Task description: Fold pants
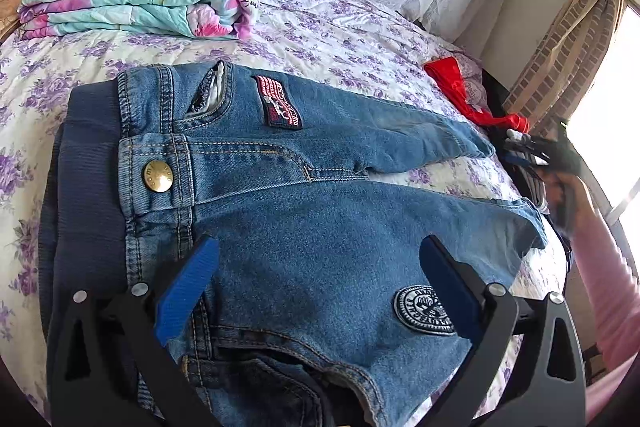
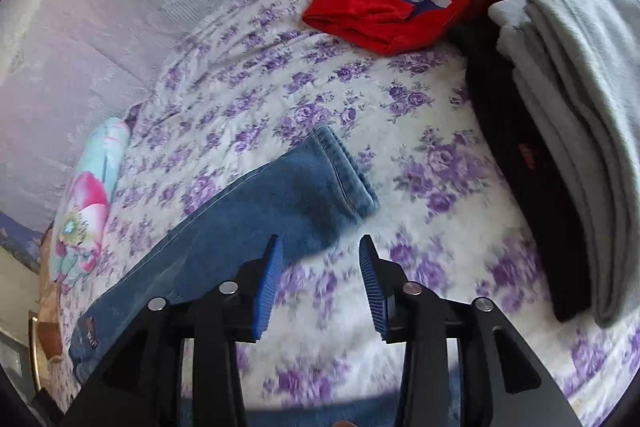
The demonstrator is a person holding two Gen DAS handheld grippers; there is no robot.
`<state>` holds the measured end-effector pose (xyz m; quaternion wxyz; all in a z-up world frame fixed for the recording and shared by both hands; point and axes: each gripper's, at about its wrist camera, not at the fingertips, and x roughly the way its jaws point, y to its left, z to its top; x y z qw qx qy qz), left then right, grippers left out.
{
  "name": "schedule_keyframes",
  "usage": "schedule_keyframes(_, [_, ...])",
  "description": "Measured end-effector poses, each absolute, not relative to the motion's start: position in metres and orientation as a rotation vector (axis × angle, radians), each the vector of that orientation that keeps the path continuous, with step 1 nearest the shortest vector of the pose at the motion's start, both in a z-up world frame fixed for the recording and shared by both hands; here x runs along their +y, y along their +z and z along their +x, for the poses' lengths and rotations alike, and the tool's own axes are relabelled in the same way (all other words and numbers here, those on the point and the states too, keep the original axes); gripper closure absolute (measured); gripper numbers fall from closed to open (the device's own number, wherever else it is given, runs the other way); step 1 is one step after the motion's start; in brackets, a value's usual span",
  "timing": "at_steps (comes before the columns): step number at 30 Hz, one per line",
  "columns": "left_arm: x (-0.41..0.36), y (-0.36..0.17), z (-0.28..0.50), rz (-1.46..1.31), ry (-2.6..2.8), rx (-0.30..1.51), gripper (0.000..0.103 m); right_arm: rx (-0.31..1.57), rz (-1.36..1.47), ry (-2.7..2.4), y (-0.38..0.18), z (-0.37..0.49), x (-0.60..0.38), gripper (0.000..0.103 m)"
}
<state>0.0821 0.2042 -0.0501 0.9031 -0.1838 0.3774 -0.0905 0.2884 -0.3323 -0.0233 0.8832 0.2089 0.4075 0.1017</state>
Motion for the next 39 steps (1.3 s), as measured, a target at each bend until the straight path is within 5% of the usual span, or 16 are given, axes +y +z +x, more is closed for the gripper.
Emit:
schedule_keyframes(3, [0.206,-0.049,0.08,-0.387,-0.188,0.783,0.005,0.796,0.447,0.219,-0.013,0.223,-0.358,0.031])
schedule_keyframes(9, [0.213,-0.047,0.054,-0.377,-0.094,0.788,0.005,0.861,0.645,0.202,-0.059,0.127,-0.403,0.029])
schedule_keyframes(16, [0.226,-0.038,0.036,-0.415,-0.078,0.788,0.005,0.855,0.89,0.381,-0.11,0.143,-0.383,0.029])
schedule_keyframes(17, [0.228,-0.036,0.039,-0.429,-0.08,0.784,0.005,0.84,0.852,0.387,-0.105,0.148,-0.376,0.038])
schedule_keyframes(18, [0.231,-0.037,0.043,-0.451,-0.075,0.79,0.005,0.838,0.809,0.378,-0.101,0.152,-0.37,0.059])
schedule_keyframes(20, [0.238,-0.048,0.051,-0.505,-0.058,0.827,0.005,0.818,0.669,0.335,-0.087,0.154,-0.359,0.087])
schedule_keyframes(21, [0.241,-0.052,0.052,-0.533,-0.058,0.836,0.005,0.81,0.626,0.327,-0.081,0.154,-0.358,0.093])
schedule_keyframes(29, [0.228,-0.04,0.044,-0.488,0.009,0.812,0.005,0.735,0.535,0.377,-0.047,0.133,-0.371,0.093])
schedule_keyframes(37, [0.221,-0.031,-0.019,-0.383,0.125,0.787,0.005,0.883,0.647,0.278,-0.102,0.124,-0.405,0.086])
schedule_keyframes(39, [0.228,-0.03,-0.033,-0.408,0.146,0.779,0.005,0.868,0.654,0.211,-0.096,0.109,-0.409,0.064])
